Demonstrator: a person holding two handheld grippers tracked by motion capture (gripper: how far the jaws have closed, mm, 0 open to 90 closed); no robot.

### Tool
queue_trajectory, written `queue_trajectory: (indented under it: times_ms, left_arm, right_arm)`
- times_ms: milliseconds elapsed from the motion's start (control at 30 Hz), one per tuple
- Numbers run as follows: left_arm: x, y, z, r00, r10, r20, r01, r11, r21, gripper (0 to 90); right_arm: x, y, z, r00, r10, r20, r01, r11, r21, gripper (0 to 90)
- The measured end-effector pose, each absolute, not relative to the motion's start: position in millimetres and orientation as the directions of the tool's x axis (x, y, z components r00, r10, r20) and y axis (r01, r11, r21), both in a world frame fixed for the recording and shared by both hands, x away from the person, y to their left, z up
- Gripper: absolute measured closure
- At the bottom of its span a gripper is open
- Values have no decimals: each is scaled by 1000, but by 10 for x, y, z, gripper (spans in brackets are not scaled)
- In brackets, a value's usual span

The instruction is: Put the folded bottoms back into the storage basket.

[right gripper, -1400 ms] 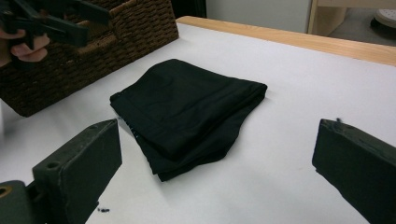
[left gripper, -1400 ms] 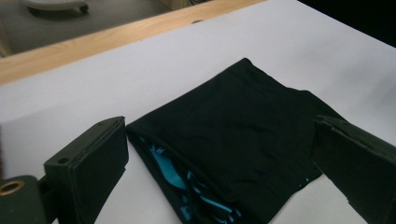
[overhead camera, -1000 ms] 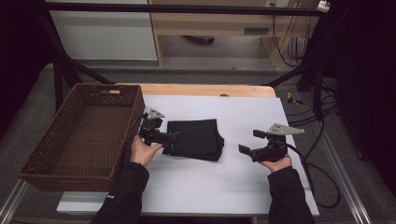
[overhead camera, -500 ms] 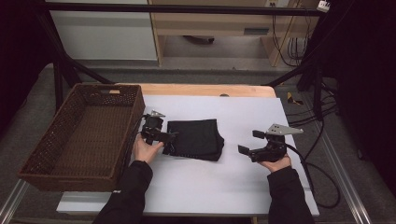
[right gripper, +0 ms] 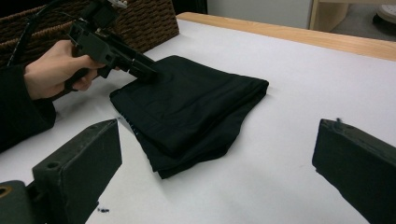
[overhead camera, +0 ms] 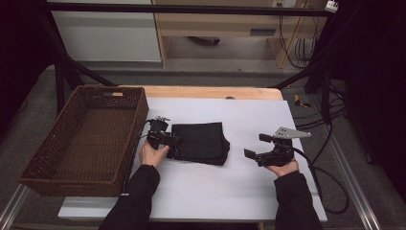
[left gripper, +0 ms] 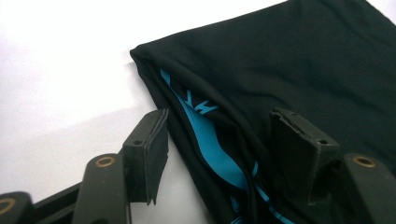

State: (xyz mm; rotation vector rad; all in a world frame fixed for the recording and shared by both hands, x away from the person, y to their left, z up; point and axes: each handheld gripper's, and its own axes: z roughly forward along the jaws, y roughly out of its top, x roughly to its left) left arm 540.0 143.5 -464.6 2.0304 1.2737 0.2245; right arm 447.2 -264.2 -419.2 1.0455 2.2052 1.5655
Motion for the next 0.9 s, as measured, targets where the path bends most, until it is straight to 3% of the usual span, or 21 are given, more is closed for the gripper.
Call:
queue_trajectory:
  times_ms: [333, 733, 900]
  left_arm:
    - [5399, 1435, -4686, 494, 831, -254, 730, -238, 640, 474]
    - [5377, 1426, -4733, 502, 813, -296, 731, -216, 648, 748]
    - [5371, 1424, -4736, 517, 808, -284, 722, -233, 651, 768]
  right_arm:
    - [4472, -2641, -4193, -715, 670, 202, 412, 170, 895, 17]
    - [4477, -2632, -4202, -716, 668, 202, 414, 174, 893, 17]
    - [4476, -2634, -4200, -715, 669, 202, 414, 173, 894, 17]
